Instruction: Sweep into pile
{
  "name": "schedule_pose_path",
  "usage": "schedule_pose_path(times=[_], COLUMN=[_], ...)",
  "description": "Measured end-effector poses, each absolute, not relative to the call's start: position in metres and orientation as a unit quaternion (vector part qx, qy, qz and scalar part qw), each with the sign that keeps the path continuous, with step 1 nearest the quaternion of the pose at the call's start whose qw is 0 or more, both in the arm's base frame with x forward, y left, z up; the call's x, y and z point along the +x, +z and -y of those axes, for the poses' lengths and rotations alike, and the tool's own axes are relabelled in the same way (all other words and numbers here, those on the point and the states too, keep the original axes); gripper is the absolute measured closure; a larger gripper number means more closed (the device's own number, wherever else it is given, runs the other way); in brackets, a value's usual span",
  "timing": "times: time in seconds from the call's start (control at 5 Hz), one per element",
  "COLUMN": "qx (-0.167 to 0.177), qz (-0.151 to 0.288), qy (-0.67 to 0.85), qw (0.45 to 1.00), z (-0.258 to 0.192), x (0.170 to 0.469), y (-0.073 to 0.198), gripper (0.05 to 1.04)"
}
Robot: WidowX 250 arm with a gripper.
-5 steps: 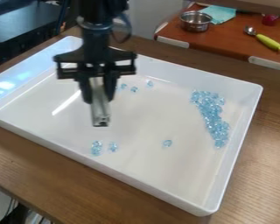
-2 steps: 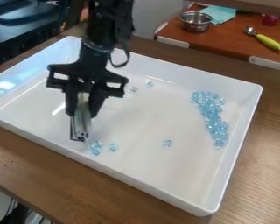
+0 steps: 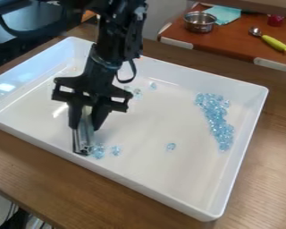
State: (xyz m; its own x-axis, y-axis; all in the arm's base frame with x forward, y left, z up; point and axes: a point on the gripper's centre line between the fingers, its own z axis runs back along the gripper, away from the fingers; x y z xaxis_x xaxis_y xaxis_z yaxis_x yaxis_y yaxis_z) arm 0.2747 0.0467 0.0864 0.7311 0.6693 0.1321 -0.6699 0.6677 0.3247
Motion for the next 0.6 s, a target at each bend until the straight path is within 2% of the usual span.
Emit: schedule_pose_path(times=[0.6], qx=[0.168], qz=[-0.035], qy=[0.371], qw=[0.913], z=[-0.023], x=[0.271], y=[0.081], gripper=[0.714])
